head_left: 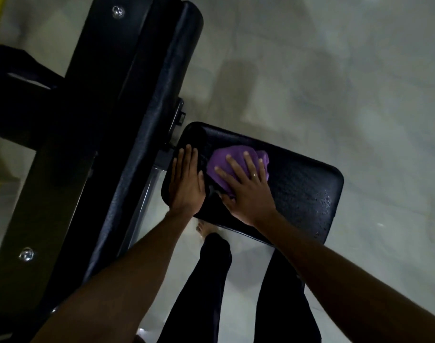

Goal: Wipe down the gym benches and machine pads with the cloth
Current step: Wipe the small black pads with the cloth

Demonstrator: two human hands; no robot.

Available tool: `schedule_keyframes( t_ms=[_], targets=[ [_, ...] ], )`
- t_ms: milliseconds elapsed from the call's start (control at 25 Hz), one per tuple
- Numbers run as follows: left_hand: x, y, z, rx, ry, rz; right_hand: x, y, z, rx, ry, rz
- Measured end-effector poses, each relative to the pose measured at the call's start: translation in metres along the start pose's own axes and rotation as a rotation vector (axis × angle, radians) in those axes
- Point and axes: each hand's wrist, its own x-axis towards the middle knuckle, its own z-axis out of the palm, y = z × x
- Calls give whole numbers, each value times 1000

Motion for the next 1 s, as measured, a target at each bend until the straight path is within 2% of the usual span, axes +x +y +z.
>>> schedule_keyframes(
  t_ms=[80,120,240,320,440,560,600,640,720,800,840,920,1000],
  targets=[
    [-8,-12,-4,-15,-2,83,-29,22,-3,-64,7,-77],
    [-12,-13,-4,-10,4,100,-30,33,-6,-81,0,-27],
    [-18,-11,-3,27,21,99,9,22,-8,0,31,348],
    [-19,-13,-2,33,4,116,27,-14,0,48,29,443],
    [-19,-15,-1,62,-23,138,-8,-50,16,53,18,214],
    [-20,-12,-3,35,-20,122,-72,-25,16,-3,-8,-56],
    [-20,-11,-4,12,-16,123,-82,-9,12,-24,-14,-90],
    [-22,-10,-5,-5,-12,138,-84,3,8,-25,-7,-53],
    [-29,-11,-5,-15,-15,184,-69,6,5,19,58,227],
    [-36,-13,-3,-6,-36,211,-46,-27,10,67,92,491],
    [-38,-15,-2,3,-48,221,-40,-49,14,78,89,517],
    [-40,-17,0,36,-77,251,-50,-81,25,90,31,372],
    [-40,-17,2,66,-89,270,-77,-70,31,26,-5,137]
  ],
)
